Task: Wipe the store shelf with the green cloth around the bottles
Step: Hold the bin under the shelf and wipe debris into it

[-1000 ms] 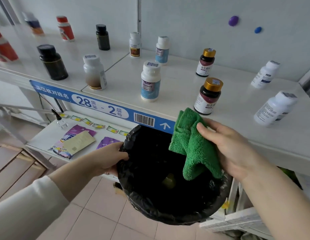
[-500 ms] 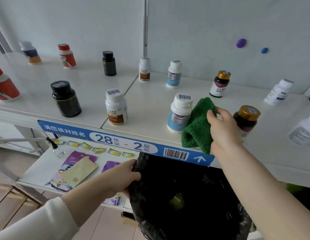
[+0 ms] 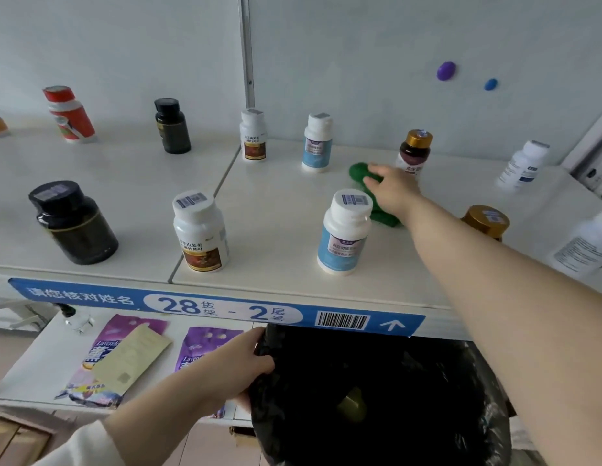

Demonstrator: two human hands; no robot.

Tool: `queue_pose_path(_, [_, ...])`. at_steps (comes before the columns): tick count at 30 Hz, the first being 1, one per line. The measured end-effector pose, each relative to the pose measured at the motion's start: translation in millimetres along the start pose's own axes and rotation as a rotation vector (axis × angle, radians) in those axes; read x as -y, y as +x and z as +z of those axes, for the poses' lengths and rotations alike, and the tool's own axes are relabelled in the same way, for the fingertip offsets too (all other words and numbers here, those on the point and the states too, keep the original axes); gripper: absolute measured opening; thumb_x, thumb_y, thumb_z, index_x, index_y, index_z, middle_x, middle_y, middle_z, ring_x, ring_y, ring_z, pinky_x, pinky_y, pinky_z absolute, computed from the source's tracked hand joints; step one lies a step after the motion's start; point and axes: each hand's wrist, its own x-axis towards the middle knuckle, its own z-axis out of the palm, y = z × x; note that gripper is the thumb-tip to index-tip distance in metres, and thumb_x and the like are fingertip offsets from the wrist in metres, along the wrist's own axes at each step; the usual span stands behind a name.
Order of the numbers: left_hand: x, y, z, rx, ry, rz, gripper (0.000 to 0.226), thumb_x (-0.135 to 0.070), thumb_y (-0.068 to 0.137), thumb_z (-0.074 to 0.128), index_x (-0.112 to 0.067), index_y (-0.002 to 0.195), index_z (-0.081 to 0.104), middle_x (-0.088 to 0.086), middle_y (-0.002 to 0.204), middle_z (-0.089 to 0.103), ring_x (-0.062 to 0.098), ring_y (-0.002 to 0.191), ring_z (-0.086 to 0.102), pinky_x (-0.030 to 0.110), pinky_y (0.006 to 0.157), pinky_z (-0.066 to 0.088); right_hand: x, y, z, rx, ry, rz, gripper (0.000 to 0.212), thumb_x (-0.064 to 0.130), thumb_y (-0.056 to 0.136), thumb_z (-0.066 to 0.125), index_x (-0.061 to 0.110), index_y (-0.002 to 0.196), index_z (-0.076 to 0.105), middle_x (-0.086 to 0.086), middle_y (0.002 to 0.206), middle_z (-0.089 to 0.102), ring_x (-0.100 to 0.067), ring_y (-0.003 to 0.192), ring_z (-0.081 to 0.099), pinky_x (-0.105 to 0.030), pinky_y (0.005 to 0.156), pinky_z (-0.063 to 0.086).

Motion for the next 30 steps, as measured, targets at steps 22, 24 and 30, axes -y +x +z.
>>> queue_pose_path(22, [-20, -5, 2, -0.053, -0.075, -0.022, 0.033, 0.007, 0.086, 0.041, -0.01, 0.112, 0.053, 0.019, 0.108, 0.064, 0.032, 0.095, 0.065, 0.04, 0.074, 0.056, -5, -29, 8, 0.324, -0.404, -0.304, 0.047, 0.003, 0.096, 0.028, 0.014, 0.142, 0.028, -0.006, 0.153, 0.023, -0.027, 0.138, 0.023, -0.03, 0.107, 0.017])
queue_pose_path(24, [-19, -5, 3, -0.055, -0.078, -0.012, 0.033, 0.008, 0.086, 0.04, -0.01, 0.112, 0.052, 0.019, 0.104, 0.063, 0.03, 0.087, 0.065, 0.038, 0.068, 0.057, -7, -41, 9, 0.297, -0.414, -0.28, 0.046, 0.002, 0.096, 0.025, 0.013, 0.14, 0.031, -0.008, 0.152, 0.024, -0.028, 0.137, 0.025, -0.033, 0.108, 0.02])
queue_pose_path(30, [-16, -4, 4, -0.013, -0.13, -0.01, 0.035, 0.008, 0.087, 0.04, -0.013, 0.111, 0.052, 0.012, 0.094, 0.065, 0.023, 0.074, 0.067, 0.033, 0.054, 0.059, -22, -87, -5, 0.325, -0.341, -0.272, 0.051, 0.006, 0.096, 0.029, 0.031, 0.141, 0.03, 0.009, 0.155, 0.014, -0.02, 0.138, 0.023, -0.032, 0.109, 0.022])
